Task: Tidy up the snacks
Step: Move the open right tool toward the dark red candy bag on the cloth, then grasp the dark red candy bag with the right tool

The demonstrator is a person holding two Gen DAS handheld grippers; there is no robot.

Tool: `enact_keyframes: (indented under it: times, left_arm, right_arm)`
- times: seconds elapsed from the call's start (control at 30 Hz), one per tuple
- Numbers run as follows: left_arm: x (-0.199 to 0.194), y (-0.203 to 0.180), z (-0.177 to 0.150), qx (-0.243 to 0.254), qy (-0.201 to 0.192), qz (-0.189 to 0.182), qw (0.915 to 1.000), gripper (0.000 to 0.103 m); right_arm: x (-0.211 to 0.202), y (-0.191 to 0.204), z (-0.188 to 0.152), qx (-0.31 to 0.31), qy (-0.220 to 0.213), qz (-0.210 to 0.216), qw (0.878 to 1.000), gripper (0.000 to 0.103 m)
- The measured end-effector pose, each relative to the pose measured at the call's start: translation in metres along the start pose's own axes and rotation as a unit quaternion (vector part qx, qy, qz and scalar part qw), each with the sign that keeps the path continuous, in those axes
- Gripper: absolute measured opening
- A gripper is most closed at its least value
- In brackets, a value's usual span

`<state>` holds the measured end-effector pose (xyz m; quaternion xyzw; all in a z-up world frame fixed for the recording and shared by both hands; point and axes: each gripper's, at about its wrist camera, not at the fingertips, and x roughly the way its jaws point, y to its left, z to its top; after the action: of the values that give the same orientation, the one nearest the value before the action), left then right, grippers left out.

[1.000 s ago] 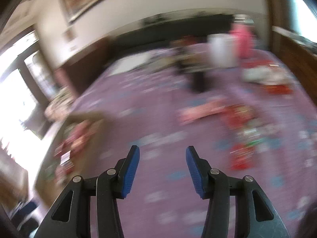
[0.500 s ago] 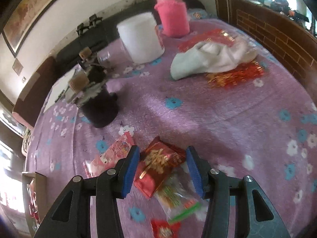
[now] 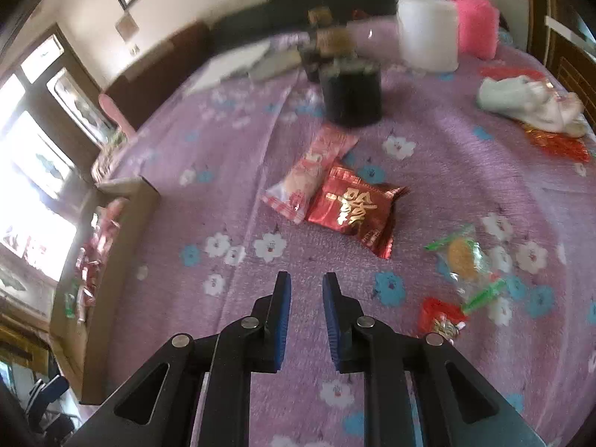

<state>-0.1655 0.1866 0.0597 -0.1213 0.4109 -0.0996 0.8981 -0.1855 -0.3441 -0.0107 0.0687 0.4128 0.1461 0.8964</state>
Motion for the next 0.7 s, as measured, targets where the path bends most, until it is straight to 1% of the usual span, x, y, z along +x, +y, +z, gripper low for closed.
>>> enact_keyframes:
  times: [0.03, 0.1, 0.13, 0.17, 0.3, 0.47, 0.53, 0.57, 0.6, 0.63, 0.7]
  left_arm:
    - [0.001, 0.0, 0.0, -0.003, 0.001, -0.003, 1.0, 0.063]
    - [0.004, 0.0, -0.001, -0.006, 0.008, -0.01, 0.9999, 0.063]
    - [0.006, 0.0, -0.002, -0.006, 0.011, -0.012, 0.9998, 0.063]
    - [0.007, -0.001, -0.002, -0.005, 0.013, -0.012, 0.9998, 0.063]
    - [0.009, 0.002, -0.002, -0.006, 0.017, -0.007, 0.9998, 0.063]
    - [0.009, 0.01, -0.003, -0.014, 0.02, -0.001, 0.9997, 0.063]
    - [0.009, 0.014, -0.003, -0.017, 0.022, 0.0, 0.9996, 0.063]
    - [0.009, 0.016, -0.004, -0.019, 0.022, 0.001, 0.9996, 0.063]
    - [0.009, 0.018, -0.004, -0.022, 0.022, 0.002, 0.9995, 0.063]
    - [0.009, 0.02, -0.004, -0.026, 0.021, 0.001, 0.9994, 0.063]
    - [0.011, 0.024, -0.004, -0.034, 0.023, -0.001, 0.9992, 0.063]
  right_arm:
    - [-0.007, -0.003, 0.0, 0.008, -0.018, -0.013, 1.0, 0.025]
    - [-0.018, -0.012, 0.007, 0.029, -0.061, -0.052, 0.996, 0.049]
    - [-0.021, -0.016, 0.012, 0.043, -0.077, -0.065, 0.994, 0.053]
    - [-0.021, -0.02, 0.017, 0.052, -0.087, -0.07, 0.992, 0.054]
    - [0.0, -0.021, 0.045, 0.065, -0.09, -0.089, 0.99, 0.054]
    - [0.045, -0.012, 0.08, 0.067, -0.059, -0.105, 0.991, 0.055]
    - [0.059, -0.004, 0.085, 0.057, -0.049, -0.125, 0.989, 0.055]
    - [0.068, 0.001, 0.087, 0.047, -0.041, -0.135, 0.989, 0.053]
    - [0.071, 0.003, 0.087, 0.043, -0.037, -0.133, 0.989, 0.04]
    - [0.075, 0.006, 0.085, 0.044, -0.027, -0.125, 0.991, 0.033]
    - [0.073, 0.012, 0.076, 0.045, -0.013, -0.107, 0.993, 0.025]
